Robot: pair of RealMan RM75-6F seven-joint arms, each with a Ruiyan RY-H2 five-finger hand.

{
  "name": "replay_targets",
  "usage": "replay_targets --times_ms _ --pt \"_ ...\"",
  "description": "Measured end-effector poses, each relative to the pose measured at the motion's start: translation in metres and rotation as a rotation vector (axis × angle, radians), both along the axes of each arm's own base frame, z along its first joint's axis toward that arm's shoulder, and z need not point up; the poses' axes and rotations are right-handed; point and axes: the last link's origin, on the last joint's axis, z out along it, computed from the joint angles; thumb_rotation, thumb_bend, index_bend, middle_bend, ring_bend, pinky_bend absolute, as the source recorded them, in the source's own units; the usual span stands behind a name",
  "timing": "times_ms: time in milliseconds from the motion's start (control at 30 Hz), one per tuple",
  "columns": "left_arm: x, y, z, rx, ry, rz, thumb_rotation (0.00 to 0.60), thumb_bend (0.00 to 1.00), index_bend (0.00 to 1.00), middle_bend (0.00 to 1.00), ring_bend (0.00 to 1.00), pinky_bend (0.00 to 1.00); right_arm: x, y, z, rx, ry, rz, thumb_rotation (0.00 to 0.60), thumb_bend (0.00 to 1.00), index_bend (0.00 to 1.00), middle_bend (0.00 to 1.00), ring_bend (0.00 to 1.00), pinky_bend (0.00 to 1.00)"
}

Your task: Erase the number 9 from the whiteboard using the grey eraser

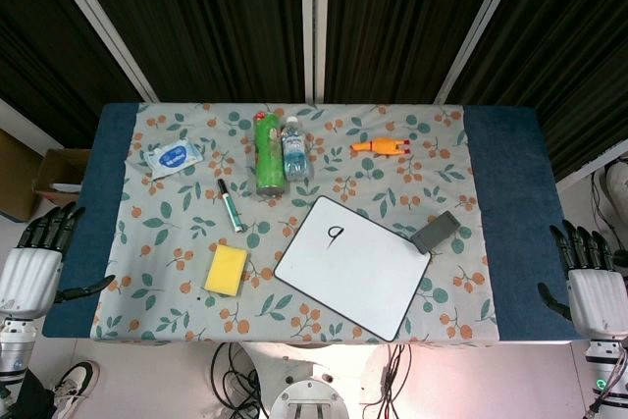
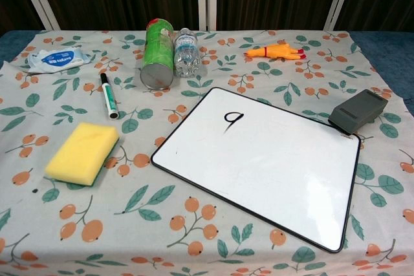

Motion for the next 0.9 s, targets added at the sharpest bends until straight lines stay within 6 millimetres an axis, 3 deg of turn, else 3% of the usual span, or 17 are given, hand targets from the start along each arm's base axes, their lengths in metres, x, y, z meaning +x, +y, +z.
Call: replay_targets --times_ms 600,700,900 --pt "-0.004 -0.004 0.002 0.005 -0.006 0.015 0.282 0.03 0.04 0.05 0.06 0.17 -0.002 0.002 -0.005 0.041 -0.016 -0.010 0.600 0.18 0.00 0.00 0.00 0.00" --pt "-0.004 -0.004 0.003 0.005 -0.008 0.017 0.281 0.03 0.04 0.05 0.06 0.17 -0.003 -0.005 -0.006 0.066 0.008 -0.006 0.600 0.20 0.00 0.00 0.00 0.00" --pt "-0.007 -0.008 0.002 -0.001 0.000 0.027 0.282 0.03 0.04 0.05 0.06 0.17 -0.004 -0.042 -0.008 0.193 0.135 0.086 0.600 0.24 0.00 0.00 0.00 0.00"
